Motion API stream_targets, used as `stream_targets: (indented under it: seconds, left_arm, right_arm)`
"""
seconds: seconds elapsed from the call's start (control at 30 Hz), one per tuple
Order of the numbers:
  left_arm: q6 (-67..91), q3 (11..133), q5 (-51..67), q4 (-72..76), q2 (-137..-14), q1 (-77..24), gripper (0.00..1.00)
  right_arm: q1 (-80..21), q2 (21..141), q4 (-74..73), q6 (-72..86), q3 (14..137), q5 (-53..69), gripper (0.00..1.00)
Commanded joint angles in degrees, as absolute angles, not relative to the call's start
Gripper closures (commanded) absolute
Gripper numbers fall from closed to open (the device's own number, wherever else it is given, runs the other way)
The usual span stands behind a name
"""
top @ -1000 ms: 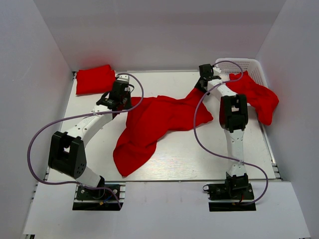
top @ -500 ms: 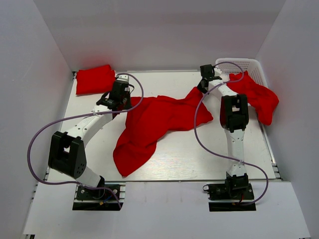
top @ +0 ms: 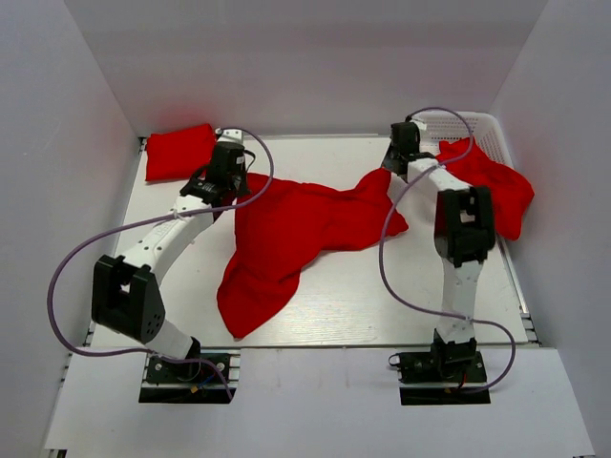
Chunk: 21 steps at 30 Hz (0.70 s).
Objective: Fold and stack the t-shirts
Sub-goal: Flatten out the tshirt
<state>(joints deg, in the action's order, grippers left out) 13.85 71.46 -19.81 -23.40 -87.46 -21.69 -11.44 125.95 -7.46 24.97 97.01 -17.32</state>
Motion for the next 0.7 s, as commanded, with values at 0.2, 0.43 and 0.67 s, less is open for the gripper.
stream_targets:
  seconds: [0.2, 0.43, 0.67]
  left_arm:
    - [5.2, 77.2, -22.9, -18.5, -73.5, -21.4, 1.0]
    - [-2.4, 78.5, -18.7, -14.2, -61.5, -21.4, 1.0]
    - [-6.6, 87.7, -12.2, -17.3, -54.4, -21.4, 1.0]
  right_arm:
    - [-11.4, 95.7, 14.8, 12.8, 85.7, -20.3, 1.0]
    - [-11.4, 77.5, 19.1, 8.0, 81.0, -20.8, 1.0]
    - [-11.4, 63.2, 16.5, 1.9, 85.2, -21.6, 1.0]
